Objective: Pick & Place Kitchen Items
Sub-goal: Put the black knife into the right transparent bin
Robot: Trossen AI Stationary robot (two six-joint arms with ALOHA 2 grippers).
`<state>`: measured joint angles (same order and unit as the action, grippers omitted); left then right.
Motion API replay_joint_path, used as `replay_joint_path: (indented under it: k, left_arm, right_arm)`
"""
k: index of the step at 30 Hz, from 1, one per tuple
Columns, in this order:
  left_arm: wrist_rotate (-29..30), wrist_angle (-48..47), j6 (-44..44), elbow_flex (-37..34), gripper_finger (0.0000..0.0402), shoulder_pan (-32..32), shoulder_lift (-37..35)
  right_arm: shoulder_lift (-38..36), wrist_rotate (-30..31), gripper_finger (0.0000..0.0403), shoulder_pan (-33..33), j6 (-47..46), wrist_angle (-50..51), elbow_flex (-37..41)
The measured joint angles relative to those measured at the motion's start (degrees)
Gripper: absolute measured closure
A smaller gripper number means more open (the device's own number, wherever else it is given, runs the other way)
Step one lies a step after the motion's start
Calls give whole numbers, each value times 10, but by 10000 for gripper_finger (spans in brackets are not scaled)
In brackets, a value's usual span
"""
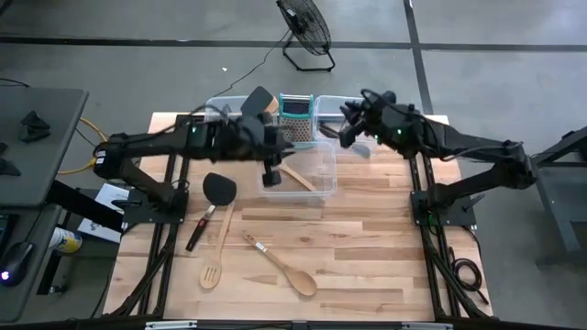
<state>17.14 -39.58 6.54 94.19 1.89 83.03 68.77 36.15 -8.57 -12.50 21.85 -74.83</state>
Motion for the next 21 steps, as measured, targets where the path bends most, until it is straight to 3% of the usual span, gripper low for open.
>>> replay_joint_path:
  k: [11, 21]
  left_arm:
    - [-332, 42, 70, -41, 373, 197, 0]
    - [-474, 130, 82, -137, 395, 280, -6]
  right_arm:
    - [-1, 91, 347, -83, -116, 14, 20]
    - [0, 159, 347, -112, -282, -77, 136]
